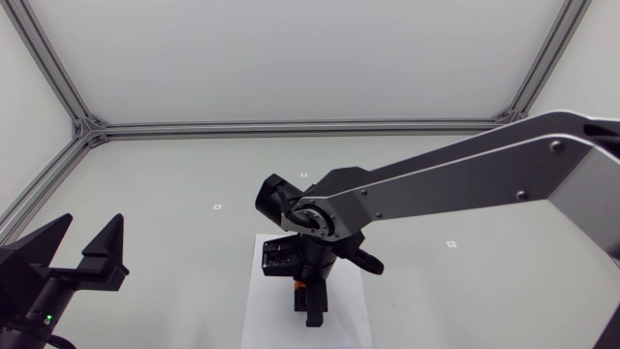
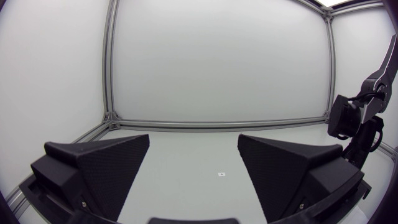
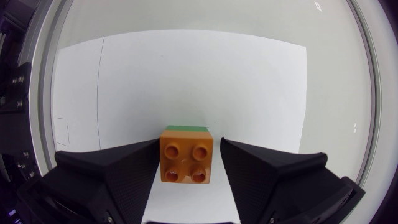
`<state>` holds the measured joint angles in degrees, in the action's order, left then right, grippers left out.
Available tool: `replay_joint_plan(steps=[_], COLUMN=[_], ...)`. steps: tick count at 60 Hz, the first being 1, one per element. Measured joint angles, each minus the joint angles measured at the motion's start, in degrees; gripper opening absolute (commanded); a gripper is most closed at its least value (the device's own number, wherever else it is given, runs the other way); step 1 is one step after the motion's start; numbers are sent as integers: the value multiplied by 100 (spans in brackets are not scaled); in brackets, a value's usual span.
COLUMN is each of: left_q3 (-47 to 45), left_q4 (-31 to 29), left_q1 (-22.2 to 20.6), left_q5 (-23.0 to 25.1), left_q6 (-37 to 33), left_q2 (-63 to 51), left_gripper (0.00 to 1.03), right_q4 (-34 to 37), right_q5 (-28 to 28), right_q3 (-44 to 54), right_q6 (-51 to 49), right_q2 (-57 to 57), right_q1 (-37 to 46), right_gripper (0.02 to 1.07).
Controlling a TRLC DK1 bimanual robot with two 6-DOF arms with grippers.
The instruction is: Pick up the orange 2x2 brick with the right arm and stack it on top of the green 2x2 brick in the center
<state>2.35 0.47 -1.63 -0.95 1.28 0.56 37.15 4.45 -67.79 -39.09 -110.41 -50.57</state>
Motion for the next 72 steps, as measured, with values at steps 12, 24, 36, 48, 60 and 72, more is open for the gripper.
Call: replay_joint_plan(steps=[12, 24, 36, 48, 60, 72], left_q3=[0, 0, 0, 0, 0, 0], left_q4=[2, 2, 2, 0, 2, 0], left_q1=[0, 0, 0, 0, 0, 0], left_q5=[0, 0, 0, 0, 0, 0], left_q6=[2, 2, 0, 2, 2, 2], left_q2=[0, 0, 0, 0, 0, 0], left_gripper=[99, 99, 99, 99, 99, 99], right_q4=[-11, -11, -11, -11, -15, -81], right_q5=[4, 4, 4, 4, 7, 4], right_q3=[4, 4, 4, 17, 42, 133], right_q6=[-15, -42, -61, -61, -63, -61], right_q2=[0, 0, 0, 2, 15, 79], right_q1=[4, 7, 7, 7, 17, 15], right_gripper=[48, 42, 42, 42, 42, 42])
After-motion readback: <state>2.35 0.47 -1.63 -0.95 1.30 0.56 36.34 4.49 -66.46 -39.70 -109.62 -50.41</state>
